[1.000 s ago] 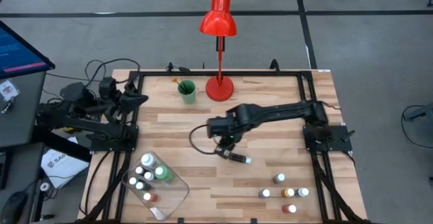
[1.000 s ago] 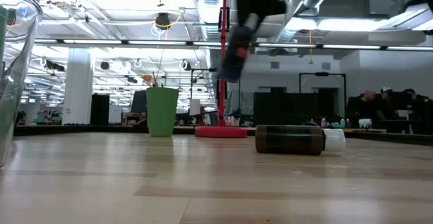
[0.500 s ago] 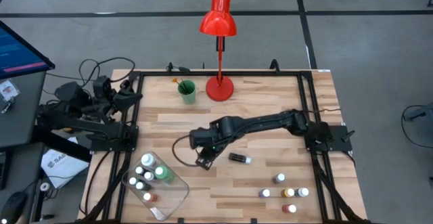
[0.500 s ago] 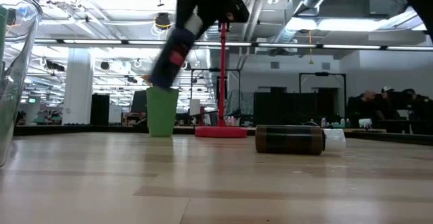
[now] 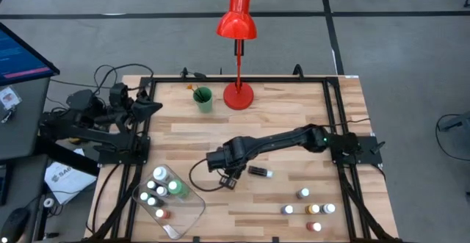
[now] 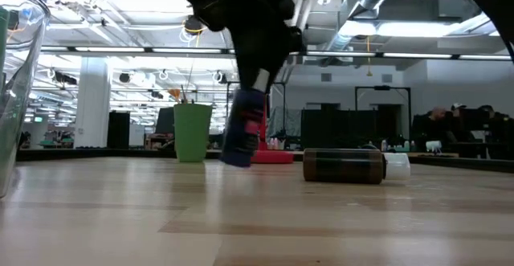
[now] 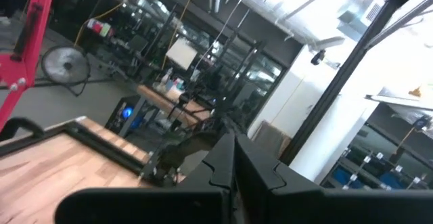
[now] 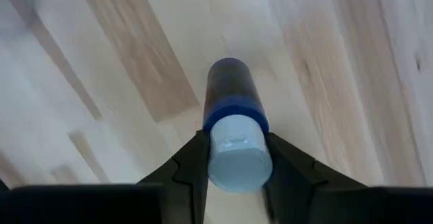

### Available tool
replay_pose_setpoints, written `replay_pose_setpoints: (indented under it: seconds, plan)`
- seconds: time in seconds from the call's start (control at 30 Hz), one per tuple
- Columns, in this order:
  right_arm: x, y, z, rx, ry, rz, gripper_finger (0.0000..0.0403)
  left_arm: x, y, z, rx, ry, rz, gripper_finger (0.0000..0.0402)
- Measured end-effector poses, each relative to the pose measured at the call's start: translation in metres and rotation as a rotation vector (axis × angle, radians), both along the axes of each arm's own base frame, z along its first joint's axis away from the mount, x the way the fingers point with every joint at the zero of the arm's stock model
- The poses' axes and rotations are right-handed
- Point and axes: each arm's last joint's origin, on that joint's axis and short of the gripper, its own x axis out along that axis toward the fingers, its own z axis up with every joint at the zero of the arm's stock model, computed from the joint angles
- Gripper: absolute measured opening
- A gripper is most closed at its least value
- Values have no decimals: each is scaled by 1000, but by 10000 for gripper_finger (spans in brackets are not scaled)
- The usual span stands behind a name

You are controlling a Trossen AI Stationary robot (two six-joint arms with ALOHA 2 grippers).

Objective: Pick & Place Paint Supplies
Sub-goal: Adjust the blue coloring bottle to the center of the table, then adjust the brown coloring bottle to the center of the table

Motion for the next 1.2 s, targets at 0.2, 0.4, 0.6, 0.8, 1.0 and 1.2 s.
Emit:
replay_pose_setpoints:
  seconds: [0.2,0.4,0.6,0.8,1.0,1.2]
  plan:
    - [3,0,-8,-21,11,10,110,10,0,-2,-10,36,40,2]
    - [6,0,-16,-30,15,35,163,17,0,-4,-30,54,41,2]
    - [13,0,-17,-25,-42,78,217,18,0,-3,-34,47,40,2]
    - [5,-5,8,-31,-83,74,232,17,0,-3,-34,41,39,2]
    - [-25,12,45,-137,-67,120,234,17,0,-2,-35,38,39,2]
    - [-61,41,55,-234,5,187,235,17,0,-2,-35,35,38,2]
